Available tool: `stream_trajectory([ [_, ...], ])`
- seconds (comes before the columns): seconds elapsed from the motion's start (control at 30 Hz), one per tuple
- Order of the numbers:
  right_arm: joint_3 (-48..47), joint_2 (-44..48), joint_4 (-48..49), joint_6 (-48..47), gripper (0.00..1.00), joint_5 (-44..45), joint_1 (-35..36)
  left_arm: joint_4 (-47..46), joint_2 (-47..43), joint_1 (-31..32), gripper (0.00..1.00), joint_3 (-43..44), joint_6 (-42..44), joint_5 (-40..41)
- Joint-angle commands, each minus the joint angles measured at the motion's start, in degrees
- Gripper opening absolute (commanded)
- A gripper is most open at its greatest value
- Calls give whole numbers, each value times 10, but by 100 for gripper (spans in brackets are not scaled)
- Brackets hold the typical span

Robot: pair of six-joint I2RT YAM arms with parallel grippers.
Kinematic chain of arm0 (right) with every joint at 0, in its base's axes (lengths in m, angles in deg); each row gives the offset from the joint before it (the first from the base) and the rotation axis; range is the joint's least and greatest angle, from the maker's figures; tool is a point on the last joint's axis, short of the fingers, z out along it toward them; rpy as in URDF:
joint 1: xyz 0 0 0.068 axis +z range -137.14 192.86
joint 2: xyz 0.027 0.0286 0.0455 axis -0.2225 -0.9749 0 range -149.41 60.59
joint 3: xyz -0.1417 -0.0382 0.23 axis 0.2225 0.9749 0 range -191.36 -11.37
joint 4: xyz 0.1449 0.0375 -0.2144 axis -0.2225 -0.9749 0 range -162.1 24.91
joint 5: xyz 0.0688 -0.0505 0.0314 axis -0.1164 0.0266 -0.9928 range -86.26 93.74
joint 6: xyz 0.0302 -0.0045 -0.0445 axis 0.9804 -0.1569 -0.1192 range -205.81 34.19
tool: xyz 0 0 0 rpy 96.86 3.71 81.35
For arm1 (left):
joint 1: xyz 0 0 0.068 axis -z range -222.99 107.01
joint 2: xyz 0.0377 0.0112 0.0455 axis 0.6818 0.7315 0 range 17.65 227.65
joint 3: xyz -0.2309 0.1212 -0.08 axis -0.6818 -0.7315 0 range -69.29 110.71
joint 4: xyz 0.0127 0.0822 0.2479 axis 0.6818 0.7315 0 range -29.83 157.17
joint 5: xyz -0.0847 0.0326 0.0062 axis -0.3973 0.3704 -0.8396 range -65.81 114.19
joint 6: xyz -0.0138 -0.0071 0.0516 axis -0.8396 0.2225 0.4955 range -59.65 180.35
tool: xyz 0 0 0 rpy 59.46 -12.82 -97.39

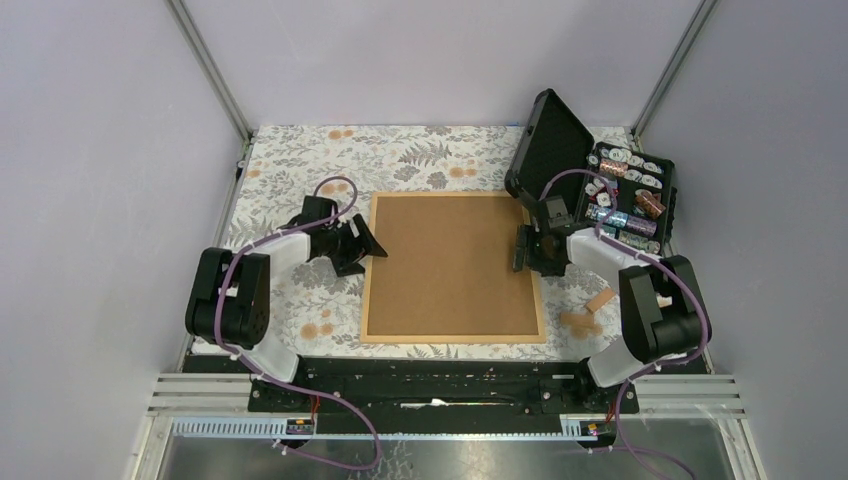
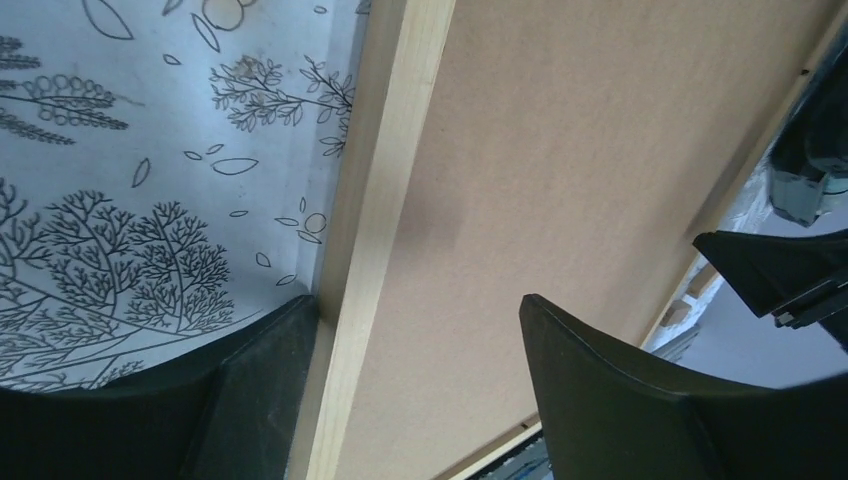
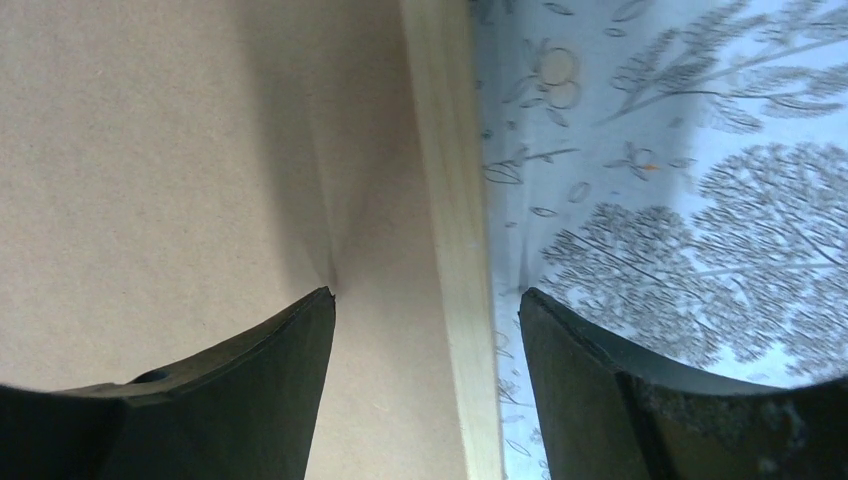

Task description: Put the photo into the frame

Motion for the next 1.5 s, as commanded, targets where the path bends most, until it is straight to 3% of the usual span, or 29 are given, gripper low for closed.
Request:
stream_trajectory([
  [0.0,-10,-35,39,-5,75,-27,40,-18,-11,21,76,-57,-19,-13],
  [0.07,-20,-46,36,0,75,-25,55,23,-42,23,73,-70,-12,30],
  [0.13,-17,-44,37,11,75,-24,55,54,-84,7,81,-63,7,78],
  [0.27,-5,-36,38,9,75,-16,55,104,-86,-15,88,65,45,110],
  [0.47,-1,-37,40,10,75,-26,55,11,59,-2,66,213,-25,28],
  [0.57,3,-29,46,13,75,-34,55,-23,139,28,66,278,-45,31],
  [0.7,1,-37,50,10,75,-37,55,21,209,57,67,362,-20,114],
  [0.8,0,-41,51,8,75,-38,55,37,227,76,72,383,10,196],
  [0.9,2,-41,54,5,75,-39,55,68,259,87,72,399,21,228],
  [1.13,-1,-51,59,3,75,-45,55,58,328,92,73,371,-12,162],
  [1.33,-2,-47,59,2,75,-50,55,9,311,83,74,291,-50,125],
  [1.47,-4,-52,62,3,75,-59,55,28,292,81,76,294,-26,127],
])
